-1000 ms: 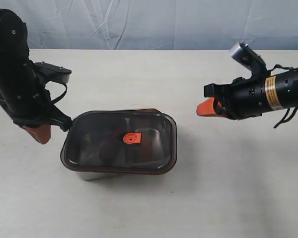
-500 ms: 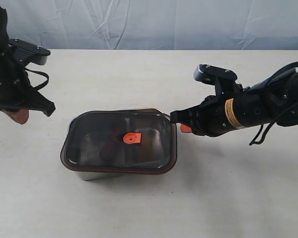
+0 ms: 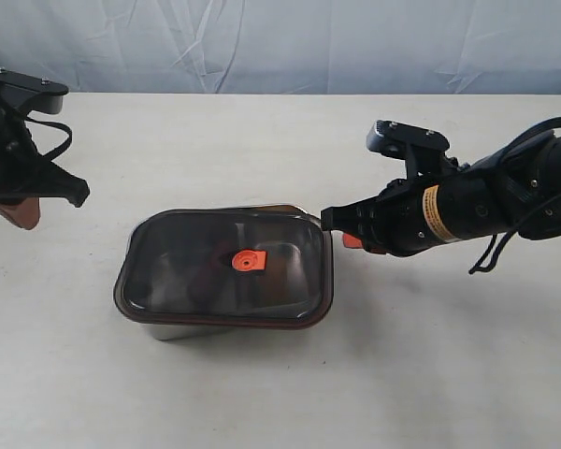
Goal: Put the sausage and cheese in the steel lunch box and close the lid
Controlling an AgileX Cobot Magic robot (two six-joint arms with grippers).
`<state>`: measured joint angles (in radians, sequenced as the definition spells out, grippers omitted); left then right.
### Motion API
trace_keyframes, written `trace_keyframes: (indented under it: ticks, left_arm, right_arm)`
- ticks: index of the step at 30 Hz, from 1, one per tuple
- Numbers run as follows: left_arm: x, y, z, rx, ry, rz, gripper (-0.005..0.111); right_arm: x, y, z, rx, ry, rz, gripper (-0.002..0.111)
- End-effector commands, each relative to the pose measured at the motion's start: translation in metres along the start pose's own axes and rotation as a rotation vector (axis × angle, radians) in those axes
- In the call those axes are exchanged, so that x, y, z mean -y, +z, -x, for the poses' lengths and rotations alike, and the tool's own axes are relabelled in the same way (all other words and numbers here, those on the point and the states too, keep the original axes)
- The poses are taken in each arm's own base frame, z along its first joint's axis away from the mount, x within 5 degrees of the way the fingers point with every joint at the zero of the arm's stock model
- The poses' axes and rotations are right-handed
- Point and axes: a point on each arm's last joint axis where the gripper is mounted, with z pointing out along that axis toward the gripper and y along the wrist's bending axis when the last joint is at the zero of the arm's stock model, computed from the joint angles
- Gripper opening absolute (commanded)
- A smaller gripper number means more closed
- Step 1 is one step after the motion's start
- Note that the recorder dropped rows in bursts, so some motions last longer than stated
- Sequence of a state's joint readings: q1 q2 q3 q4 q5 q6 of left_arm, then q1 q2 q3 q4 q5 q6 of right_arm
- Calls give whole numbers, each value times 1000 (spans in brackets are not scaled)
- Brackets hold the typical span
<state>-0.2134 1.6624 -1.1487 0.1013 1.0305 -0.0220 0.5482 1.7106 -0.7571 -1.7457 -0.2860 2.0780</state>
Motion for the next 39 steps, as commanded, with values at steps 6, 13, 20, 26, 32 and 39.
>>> trace_keyframes:
  ticks: [6,13,20,26,32,39]
  left_arm:
    - [-1,-3,-1,11,-5,-5,0]
    - [0,-3,-1,11,-5,-13,0]
    - [0,-3,-1,11,-6,-15,0]
    - [0,-3,-1,4,12,-11,0]
    - [0,-3,-1,11,12,-11,0]
    - [2,-3,2,41,-4,-37,0]
  right_arm:
    - [-4,-2,-2,-14,7,37,-1]
    - [-3,-2,-2,-14,8,32,-1]
    - [-3,-2,-2,-10,16,26,-1]
    - [-9,-9,1,0,8,60,-1]
    - [-45,-85,21,214,-77,204,-1]
    - [13,-143,91,655,-420,-873,-1]
